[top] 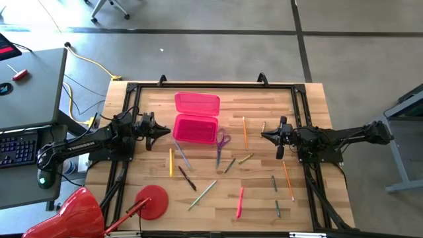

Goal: Pick & place school supplies into a supply box

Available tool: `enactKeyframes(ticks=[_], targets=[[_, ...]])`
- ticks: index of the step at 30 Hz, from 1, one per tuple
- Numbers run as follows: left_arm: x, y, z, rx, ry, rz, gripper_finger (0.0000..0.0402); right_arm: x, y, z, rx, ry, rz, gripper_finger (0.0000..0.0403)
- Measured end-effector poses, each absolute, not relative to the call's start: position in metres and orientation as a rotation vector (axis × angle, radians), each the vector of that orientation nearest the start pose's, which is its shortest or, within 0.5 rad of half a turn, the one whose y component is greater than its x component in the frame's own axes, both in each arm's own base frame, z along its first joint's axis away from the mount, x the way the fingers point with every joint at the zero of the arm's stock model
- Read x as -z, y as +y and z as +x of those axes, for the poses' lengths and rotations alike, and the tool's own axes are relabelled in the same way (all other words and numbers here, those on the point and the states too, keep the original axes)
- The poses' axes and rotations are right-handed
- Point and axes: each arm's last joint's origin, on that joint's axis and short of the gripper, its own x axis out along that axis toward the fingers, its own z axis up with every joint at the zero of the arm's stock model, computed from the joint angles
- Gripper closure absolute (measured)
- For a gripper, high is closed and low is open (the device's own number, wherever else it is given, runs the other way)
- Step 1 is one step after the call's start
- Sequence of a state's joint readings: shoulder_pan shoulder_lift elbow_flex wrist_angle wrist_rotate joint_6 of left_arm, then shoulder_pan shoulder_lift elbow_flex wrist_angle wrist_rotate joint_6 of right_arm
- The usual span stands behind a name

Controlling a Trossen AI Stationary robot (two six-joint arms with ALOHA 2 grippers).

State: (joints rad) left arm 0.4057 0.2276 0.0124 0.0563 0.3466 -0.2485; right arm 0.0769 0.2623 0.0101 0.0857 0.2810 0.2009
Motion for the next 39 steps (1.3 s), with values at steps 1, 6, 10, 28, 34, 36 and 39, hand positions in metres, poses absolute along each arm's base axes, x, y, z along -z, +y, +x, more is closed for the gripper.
enactKeyframes(ticks=[1, 6, 10, 28, 34, 36, 39], targets=[[-0.1543, 0.0339, 0.1038, -0.077, 0.140, -0.306, 0.0353, -0.1530, 0.0005, 0.1118, 0.220, 0.143, 0.170, 0.0402], [-0.1545, 0.0339, 0.1039, -0.077, 0.139, -0.306, 0.0353, -0.1531, 0.0005, 0.1118, 0.220, 0.143, 0.170, 0.0402], [-0.1547, 0.0352, 0.1038, -0.123, 0.132, -0.302, 0.0352, -0.1530, 0.0006, 0.1118, 0.219, 0.143, 0.170, 0.0402], [-0.1603, 0.0402, 0.1045, -0.263, 0.111, -0.144, 0.0355, -0.1540, -0.0021, 0.1112, 0.297, 0.124, 0.168, 0.0402], [-0.1621, 0.0406, 0.1045, -0.275, 0.101, -0.133, 0.0355, -0.1541, -0.0058, 0.1102, 0.420, 0.125, 0.091, 0.0402], [-0.1627, 0.0412, 0.1043, -0.295, 0.099, -0.116, 0.0355, -0.1542, -0.0057, 0.1102, 0.415, 0.131, 0.065, 0.0402], [-0.1634, 0.0428, 0.1037, -0.353, 0.095, -0.099, 0.0355, -0.1540, -0.0052, 0.1104, 0.394, 0.138, 0.039, 0.0402]])
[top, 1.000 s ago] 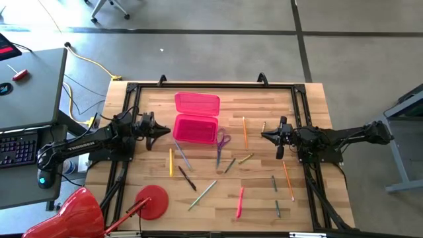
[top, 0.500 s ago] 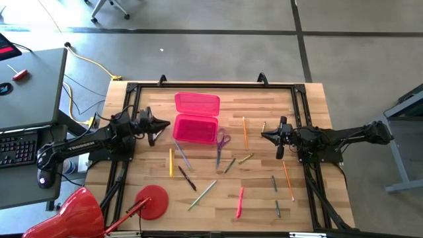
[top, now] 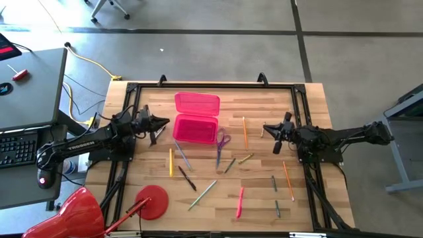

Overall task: Pick & place school supplies into a supply box
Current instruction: Put the top green crayon into the pink supply box

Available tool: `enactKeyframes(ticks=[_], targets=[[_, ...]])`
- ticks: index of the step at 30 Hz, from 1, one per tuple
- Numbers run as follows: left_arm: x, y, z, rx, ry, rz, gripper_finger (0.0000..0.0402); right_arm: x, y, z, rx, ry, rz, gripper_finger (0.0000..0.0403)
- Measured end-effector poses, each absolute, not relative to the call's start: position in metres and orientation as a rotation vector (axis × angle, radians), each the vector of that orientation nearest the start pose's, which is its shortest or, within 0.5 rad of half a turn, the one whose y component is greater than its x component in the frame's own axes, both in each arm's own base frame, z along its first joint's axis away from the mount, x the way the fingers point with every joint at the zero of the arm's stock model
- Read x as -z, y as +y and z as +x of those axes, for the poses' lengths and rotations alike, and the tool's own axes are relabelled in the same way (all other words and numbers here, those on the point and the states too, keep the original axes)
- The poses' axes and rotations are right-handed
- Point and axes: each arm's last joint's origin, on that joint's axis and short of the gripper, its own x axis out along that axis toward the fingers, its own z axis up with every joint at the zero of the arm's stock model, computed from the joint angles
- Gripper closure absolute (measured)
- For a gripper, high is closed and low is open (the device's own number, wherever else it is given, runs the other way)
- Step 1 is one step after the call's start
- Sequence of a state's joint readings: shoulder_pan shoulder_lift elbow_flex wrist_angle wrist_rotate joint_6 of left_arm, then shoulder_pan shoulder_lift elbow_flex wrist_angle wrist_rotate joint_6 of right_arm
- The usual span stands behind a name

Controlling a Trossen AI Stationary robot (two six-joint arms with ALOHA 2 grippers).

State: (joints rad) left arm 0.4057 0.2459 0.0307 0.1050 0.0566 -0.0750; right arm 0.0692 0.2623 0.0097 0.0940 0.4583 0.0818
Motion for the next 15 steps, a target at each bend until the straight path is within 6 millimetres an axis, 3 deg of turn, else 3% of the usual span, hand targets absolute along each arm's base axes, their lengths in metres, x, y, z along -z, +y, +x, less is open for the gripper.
enactKeyframes(ticks=[6, 11, 15], targets=[[-0.164, 0.046, 0.102, -0.475, 0.093, -0.091, 0.0355, -0.156, -0.006, 0.110, 0.423, 0.128, -0.022, 0.0402], [-0.164, 0.047, 0.102, -0.511, 0.105, -0.025, 0.0355, -0.168, -0.005, 0.112, 0.386, -0.010, 0.104, 0.0402], [-0.168, 0.048, 0.101, -0.553, 0.075, 0.018, 0.0355, -0.179, -0.004, 0.112, 0.322, -0.107, 0.015, 0.0402]])
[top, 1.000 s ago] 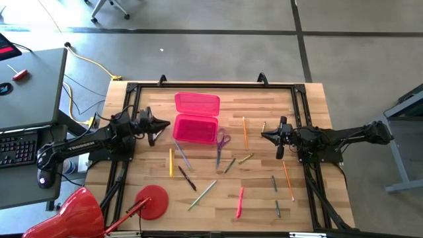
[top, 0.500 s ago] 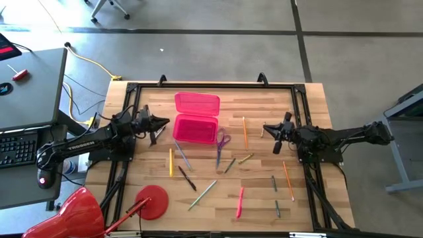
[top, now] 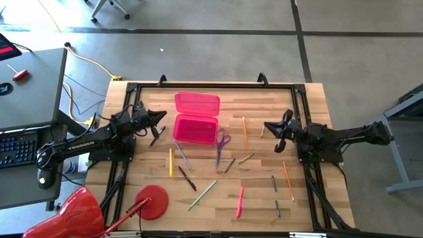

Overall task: Pick & place school supplies into a supply box
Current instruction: Put the top green crayon into the pink supply box

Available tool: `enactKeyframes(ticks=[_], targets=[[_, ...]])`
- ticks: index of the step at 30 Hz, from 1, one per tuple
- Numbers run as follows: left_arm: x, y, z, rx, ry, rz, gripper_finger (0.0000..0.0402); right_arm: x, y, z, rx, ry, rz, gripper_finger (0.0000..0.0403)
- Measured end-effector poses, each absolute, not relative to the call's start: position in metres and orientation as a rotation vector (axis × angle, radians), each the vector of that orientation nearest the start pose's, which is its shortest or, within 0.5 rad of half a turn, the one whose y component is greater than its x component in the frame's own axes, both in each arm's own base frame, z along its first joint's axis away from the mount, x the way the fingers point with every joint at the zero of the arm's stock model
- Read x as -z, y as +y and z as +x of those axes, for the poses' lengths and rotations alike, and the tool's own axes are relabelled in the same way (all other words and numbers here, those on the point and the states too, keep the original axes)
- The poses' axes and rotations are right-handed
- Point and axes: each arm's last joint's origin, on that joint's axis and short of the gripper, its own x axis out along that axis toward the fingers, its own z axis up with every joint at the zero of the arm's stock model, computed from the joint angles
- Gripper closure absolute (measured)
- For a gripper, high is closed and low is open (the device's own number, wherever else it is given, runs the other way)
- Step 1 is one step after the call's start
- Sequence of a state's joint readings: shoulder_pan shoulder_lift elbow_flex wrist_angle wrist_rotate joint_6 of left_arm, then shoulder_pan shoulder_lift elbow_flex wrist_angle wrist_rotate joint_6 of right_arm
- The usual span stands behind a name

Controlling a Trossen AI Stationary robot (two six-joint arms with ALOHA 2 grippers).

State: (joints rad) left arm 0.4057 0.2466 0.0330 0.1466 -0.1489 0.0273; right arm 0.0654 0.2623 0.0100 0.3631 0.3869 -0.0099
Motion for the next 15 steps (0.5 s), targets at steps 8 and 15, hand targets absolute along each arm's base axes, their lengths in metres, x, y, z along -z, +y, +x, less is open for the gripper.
enactKeyframes(ticks=[8, 15], targets=[[-0.180, 0.051, 0.100, -0.661, -0.043, 0.026, 0.0355, -0.201, -0.003, 0.107, 0.333, -0.295, -0.186, 0.0402], [-0.184, 0.052, 0.099, -0.713, -0.089, 0.025, 0.0355, -0.199, -0.008, 0.107, 0.498, -0.264, -0.126, 0.0392]])
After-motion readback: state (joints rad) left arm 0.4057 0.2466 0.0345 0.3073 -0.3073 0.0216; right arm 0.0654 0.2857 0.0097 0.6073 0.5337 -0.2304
